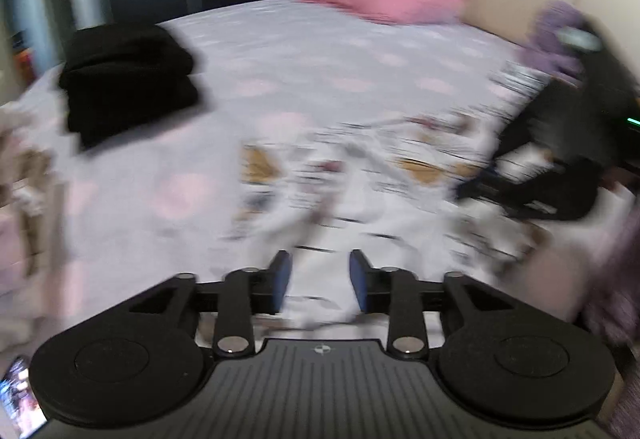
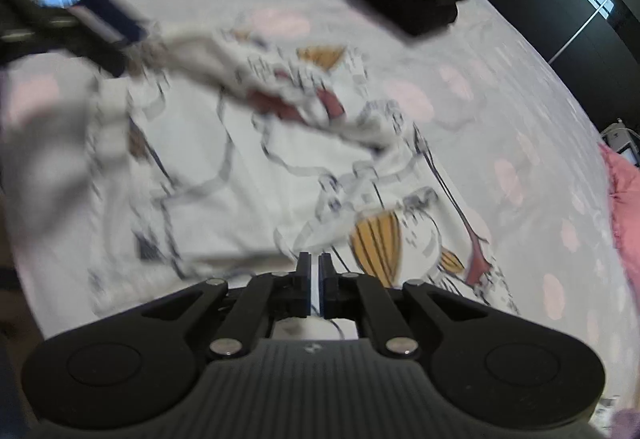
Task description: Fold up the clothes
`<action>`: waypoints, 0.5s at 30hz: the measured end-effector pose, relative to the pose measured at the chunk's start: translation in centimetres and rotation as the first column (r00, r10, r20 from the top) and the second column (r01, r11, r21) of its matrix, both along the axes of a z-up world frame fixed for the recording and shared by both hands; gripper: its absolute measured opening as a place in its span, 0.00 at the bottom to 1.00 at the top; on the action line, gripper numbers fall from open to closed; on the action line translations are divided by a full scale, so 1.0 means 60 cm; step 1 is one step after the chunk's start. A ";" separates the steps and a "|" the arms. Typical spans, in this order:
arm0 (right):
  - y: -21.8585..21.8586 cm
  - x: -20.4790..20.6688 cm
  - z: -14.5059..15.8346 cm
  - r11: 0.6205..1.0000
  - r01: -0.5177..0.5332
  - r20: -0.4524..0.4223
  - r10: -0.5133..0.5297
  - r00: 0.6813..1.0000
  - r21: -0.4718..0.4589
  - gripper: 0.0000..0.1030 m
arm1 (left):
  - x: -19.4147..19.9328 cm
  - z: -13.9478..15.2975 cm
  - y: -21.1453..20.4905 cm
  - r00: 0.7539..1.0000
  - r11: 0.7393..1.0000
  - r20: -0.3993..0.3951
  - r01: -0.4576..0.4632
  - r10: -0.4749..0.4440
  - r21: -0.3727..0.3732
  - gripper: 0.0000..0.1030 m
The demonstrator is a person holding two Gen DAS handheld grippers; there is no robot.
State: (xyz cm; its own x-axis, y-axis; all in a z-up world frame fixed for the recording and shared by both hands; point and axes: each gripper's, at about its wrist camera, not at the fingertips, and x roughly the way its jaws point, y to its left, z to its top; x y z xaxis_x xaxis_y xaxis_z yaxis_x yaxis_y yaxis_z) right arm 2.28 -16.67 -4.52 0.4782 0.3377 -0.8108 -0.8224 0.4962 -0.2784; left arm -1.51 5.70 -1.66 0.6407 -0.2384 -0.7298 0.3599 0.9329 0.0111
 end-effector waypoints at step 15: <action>0.068 -0.074 -0.053 0.978 -0.208 -0.128 0.207 0.970 0.003 0.16 | 0.056 -0.043 0.075 0.981 0.984 -0.079 -0.178 0.179 0.014 0.39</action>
